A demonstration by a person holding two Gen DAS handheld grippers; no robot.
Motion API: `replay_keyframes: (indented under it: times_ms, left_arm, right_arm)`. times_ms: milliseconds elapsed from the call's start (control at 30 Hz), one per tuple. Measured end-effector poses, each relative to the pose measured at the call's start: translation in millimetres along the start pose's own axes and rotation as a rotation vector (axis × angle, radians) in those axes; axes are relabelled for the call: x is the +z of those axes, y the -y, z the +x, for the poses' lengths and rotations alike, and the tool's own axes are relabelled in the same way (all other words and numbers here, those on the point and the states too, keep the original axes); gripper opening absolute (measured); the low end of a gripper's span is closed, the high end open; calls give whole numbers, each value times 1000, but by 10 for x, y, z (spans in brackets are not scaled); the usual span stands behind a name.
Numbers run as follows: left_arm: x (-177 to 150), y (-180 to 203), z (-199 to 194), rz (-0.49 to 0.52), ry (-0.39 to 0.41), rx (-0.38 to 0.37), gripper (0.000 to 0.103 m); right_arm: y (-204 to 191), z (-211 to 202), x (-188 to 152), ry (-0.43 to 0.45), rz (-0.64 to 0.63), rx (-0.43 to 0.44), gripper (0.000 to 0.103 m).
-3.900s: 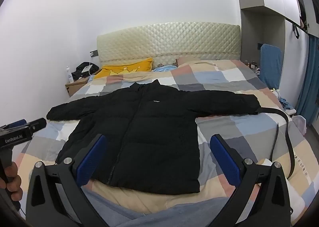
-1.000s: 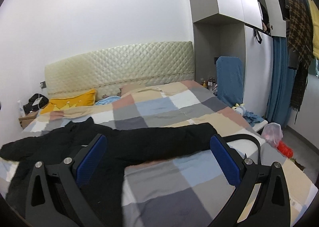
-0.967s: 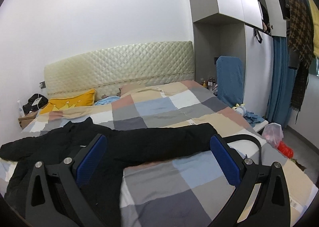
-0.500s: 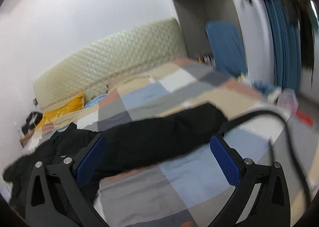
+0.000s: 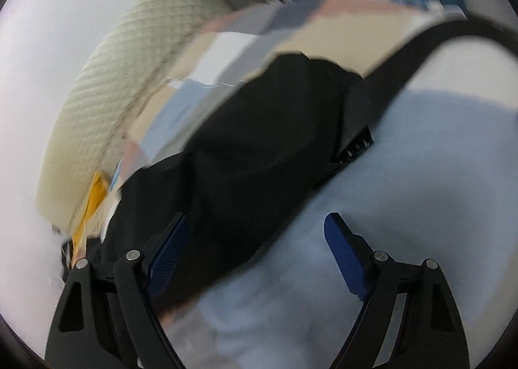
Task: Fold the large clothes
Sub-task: 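Grasp the black jacket's sleeve cuff with the right gripper, then lift the sleeve and fold it across the jacket body with the right gripper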
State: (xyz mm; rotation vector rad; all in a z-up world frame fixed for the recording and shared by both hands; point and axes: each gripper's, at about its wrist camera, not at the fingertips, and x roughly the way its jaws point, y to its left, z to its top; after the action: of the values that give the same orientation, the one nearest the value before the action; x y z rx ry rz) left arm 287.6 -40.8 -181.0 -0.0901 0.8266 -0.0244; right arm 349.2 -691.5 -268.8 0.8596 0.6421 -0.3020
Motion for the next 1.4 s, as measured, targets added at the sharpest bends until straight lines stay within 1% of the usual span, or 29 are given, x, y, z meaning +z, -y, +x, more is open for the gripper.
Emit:
replay_keyframes:
  times_ms: [33,100,167,200,233,267,300,333,367,400,467,567,600,667,767,800,967,1033,1067,1100,1167,1233,1267,1400]
  left_arm:
    - [2,3,17,1,-1,1,102]
    - [3,-3,46,0,-4,2,102]
    - [10,-11,76,-11,-8,-6,102]
    - [15,-11,88,-17,-10,-10,102]
    - [19,-35,98,-25,-11,-15,102]
    - [20,-35,108,-30,-13,-18,102]
    - [22,-40,119,-34,-15,-20,102]
    - [26,-43,133,-36,-18,-21,102]
    - [31,-48,148,-35,-22,-19,102]
    - [37,-52,160,-36,-24,-16,102]
    - [37,-70,179,-39,-31,-12,102]
    - [44,-93,191,-42,-39,-12,102]
    - [49,-106,181,-40,-37,-7,102]
    - [61,-127,138,-40,-17,8,102]
    - [102,-198,-18,-31,58,49,102]
    - [113,-229,-52,-32,70,56,102]
    - [140,-498,-220,-75,118,69,102]
    - [148,-585,-264,-69,127,87,102]
    - [150,-621,-288,-61,133,115,102]
    - [151,-651,-317,-42,140,172,102]
    - [147,-698,-367,2,158,249,102]
    - [139,-762,-406,26,172,279,102]
    - [134,-803,-421,20,175,282,102]
    - [119,-919,-471,-3,177,223,102]
  right_arm:
    - [58,85,33,-1,39,5,81]
    - [94,178,88,14,75,34,78]
    - [38,240,129,26,73,62,75]
    - [-4,283,142,19,68,96,69]
    - [-44,322,148,7,65,134,58]
    - [-108,351,136,-1,56,154,57]
    - [-178,350,110,4,40,153,56]
    - [-253,348,87,6,16,151,53]
    - [-297,343,85,10,0,144,47]
    - [-331,320,87,18,-9,135,43]
    - [-345,248,101,43,4,130,22]
    - [-386,109,164,80,-2,131,13]
    - [-429,58,175,86,-14,138,12]
    - [-530,-52,193,103,-44,124,11]
    - [-731,-282,223,148,-83,115,10]
    - [-812,-359,224,160,-105,112,10]
    - [-1350,-754,263,213,-225,80,10]
    - [-1609,-927,251,235,-272,64,10]
    - [-1688,-1022,236,245,-295,57,10]
    - [-1803,-1097,205,255,-322,52,10]
    - [-2089,-1288,94,280,-398,32,10]
    - [-2351,-1442,-22,303,-457,27,10]
    - [-2473,-1480,-57,313,-477,27,10]
    - [-3011,-1699,-299,352,-558,15,10]
